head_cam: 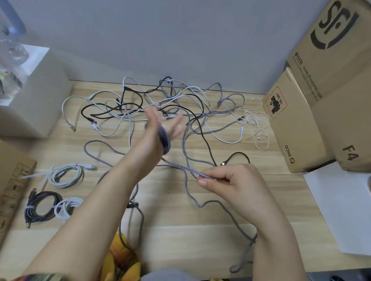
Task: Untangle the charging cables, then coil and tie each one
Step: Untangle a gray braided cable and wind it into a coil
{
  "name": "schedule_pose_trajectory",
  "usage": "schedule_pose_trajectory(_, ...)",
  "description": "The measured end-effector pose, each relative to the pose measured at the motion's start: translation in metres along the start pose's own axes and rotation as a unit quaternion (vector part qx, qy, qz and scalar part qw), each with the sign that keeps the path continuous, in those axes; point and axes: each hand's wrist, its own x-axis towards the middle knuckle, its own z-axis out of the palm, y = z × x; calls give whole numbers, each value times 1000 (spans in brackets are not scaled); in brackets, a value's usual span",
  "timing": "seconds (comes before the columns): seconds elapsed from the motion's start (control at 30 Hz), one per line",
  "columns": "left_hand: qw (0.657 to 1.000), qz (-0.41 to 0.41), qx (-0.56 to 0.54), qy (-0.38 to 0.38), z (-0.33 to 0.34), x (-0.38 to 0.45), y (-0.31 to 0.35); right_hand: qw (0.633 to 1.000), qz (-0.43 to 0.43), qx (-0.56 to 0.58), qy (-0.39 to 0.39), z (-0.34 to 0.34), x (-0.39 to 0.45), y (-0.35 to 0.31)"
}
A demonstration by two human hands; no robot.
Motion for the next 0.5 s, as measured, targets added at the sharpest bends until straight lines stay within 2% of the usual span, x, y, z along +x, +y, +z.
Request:
schedule_pose_trajectory(0.03, 989, -14, 135, -60, -1, -6, -4, 999, -10, -20, 36, -1, 2, 0)
schedule_pose_trajectory(0.1, 912, -52, 346, -214, -5, -18, -6, 994, -38, -39, 97, -3, 4, -3)
schedule_pose_trajectory(0.17, 851, -99, 413, -309, -5, -22, -10, 988, -43, -9, 145, -7, 7, -4)
schedule_pose_trajectory(0.2, 852, -152, 395, -309, -1, -24, -7, 986, -34, 23, 160, -8, 8, -3)
schedule_pose_trajectory(0.23, 852, -196, 352, -334, 3, -28, -1, 984, -21, 61, 168, -9, 9, -2)
schedule_pose_trajectory(0.3, 836, -236, 203, -452, 1, -29, 2, 976, -2, 136, 169, -8, 12, 3)
schedule_pose_trajectory(0.4, 821, -203, -10, -534, -8, -21, -5, 971, 1, 201, 131, -1, 16, 10)
schedule_pose_trajectory(0.47, 782, -173, -207, -562, -6, -18, -7, 974, -4, 203, 99, 3, 19, 12)
schedule_pose_trajectory(0.5, 745, -169, -315, -564, -4, -15, -8, 977, -4, 193, 88, 4, 19, 12)
